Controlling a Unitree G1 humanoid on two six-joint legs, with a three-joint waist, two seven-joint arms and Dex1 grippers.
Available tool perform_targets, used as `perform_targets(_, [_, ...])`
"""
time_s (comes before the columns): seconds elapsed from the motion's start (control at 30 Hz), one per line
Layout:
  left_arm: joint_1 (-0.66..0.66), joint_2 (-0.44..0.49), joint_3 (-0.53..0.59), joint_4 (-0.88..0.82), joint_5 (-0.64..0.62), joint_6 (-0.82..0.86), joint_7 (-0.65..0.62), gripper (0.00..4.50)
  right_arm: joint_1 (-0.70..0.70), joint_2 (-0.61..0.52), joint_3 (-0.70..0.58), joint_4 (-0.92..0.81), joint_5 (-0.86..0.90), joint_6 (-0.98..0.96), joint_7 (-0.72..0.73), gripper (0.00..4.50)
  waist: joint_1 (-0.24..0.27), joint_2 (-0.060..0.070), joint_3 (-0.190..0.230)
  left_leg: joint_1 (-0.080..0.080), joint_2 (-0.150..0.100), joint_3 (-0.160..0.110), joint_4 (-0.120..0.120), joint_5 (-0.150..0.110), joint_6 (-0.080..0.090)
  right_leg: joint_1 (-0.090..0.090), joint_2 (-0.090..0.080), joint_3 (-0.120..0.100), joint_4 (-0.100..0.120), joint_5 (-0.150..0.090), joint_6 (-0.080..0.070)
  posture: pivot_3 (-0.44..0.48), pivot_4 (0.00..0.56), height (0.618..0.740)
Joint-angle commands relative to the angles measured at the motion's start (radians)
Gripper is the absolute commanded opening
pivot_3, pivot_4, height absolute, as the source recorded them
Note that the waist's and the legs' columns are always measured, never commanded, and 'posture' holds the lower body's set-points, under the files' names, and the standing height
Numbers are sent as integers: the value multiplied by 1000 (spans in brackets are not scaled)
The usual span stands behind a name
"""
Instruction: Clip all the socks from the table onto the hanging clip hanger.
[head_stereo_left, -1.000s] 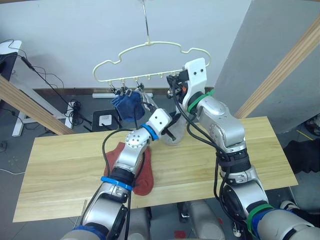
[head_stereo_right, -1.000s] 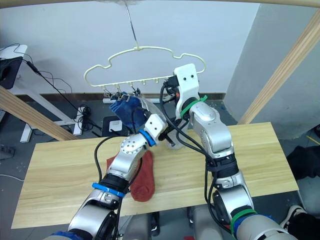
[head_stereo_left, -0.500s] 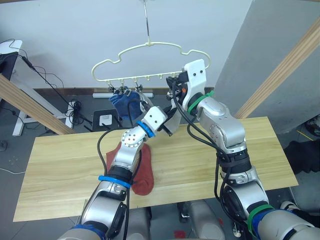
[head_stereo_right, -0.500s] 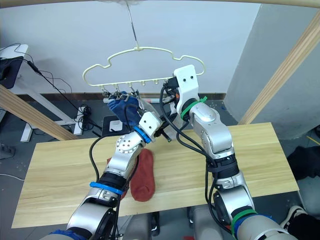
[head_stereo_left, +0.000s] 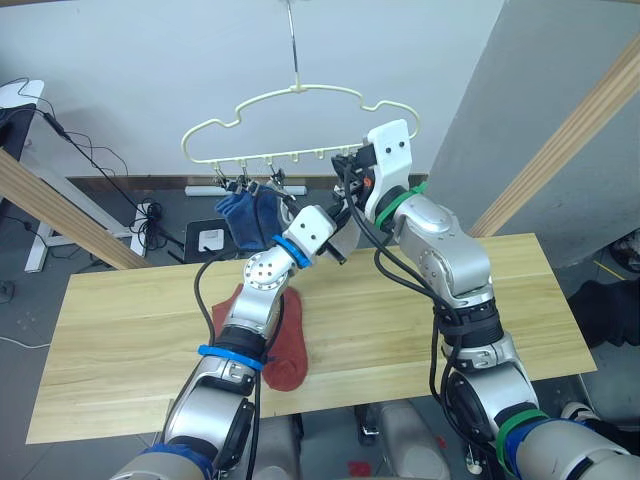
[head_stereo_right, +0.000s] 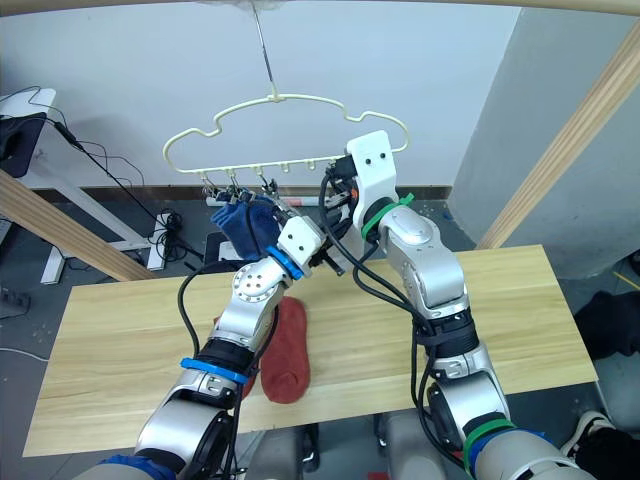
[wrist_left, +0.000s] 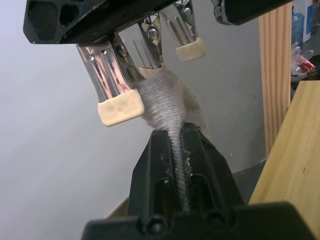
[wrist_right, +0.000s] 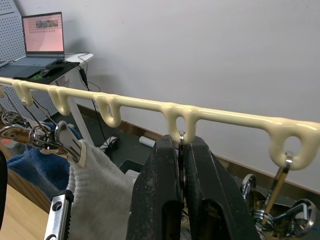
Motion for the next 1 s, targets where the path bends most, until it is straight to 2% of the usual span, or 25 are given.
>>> perform_targets(0.03, [-21, -3, 13, -24, 4, -38, 23, 58, 7, -3, 11, -32, 3, 4, 2, 0, 0, 0, 0, 0, 0, 0, 0, 0, 0, 0, 0, 0, 0, 0, 0, -188, 316, 740])
perform_targets(0.33, [-35, 1, 22, -9, 16, -50, 63, 58, 13, -5, 15, -41, 8, 4, 1, 0, 0, 0, 0, 0, 0, 0, 0, 0, 0, 0, 0, 0, 0, 0, 0, -187, 315, 740])
perform_targets(0.43, [-34, 0, 20, -11, 16, -50, 64, 0, 16, 4, 6, -49, 18, 1, -3, 835, 0, 0, 0, 0, 0, 0, 0, 0, 0, 0, 0, 0, 0, 0, 0, -186, 314, 740])
perform_targets(0.67, [-27, -4, 7, -27, -3, -37, 30, 0, 18, 21, -27, -110, 58, 48, -14, 3430, 0, 0, 0, 0, 0, 0, 0, 0, 0, 0, 0, 0, 0, 0, 0, -186, 314, 740])
perform_targets(0.8, [-10, -10, 2, -47, -13, -29, 8, 0, 53, 16, -26, -202, 104, 100, 6, 3430, 0, 0, 0, 0, 0, 0, 0, 0, 0, 0, 0, 0, -1, 0, 0, -188, 312, 740])
perform_targets(0.83, [-3, -13, 5, -54, -18, -12, 8, 419, 68, 11, -21, -234, 114, 115, 13, 3486, -1, 0, 0, 0, 0, 0, 0, 0, 0, 0, 0, 0, -1, 0, 0, -192, 313, 740])
perform_targets(0.9, [7, -17, 9, -66, -35, 9, -5, 585, 91, -1, -16, -282, 131, 141, 21, 3486, 0, 0, 0, 0, 0, 0, 0, 0, 0, 0, 0, 0, -1, 0, 0, -193, 313, 740])
perform_targets(1.0, [23, -28, 24, -119, -75, 72, -7, 1418, 122, -28, -19, -347, 149, 171, 27, 3486, -1, 0, 0, -1, 0, 0, 0, 0, 0, 0, 0, 0, -1, 0, 0, -200, 314, 740])
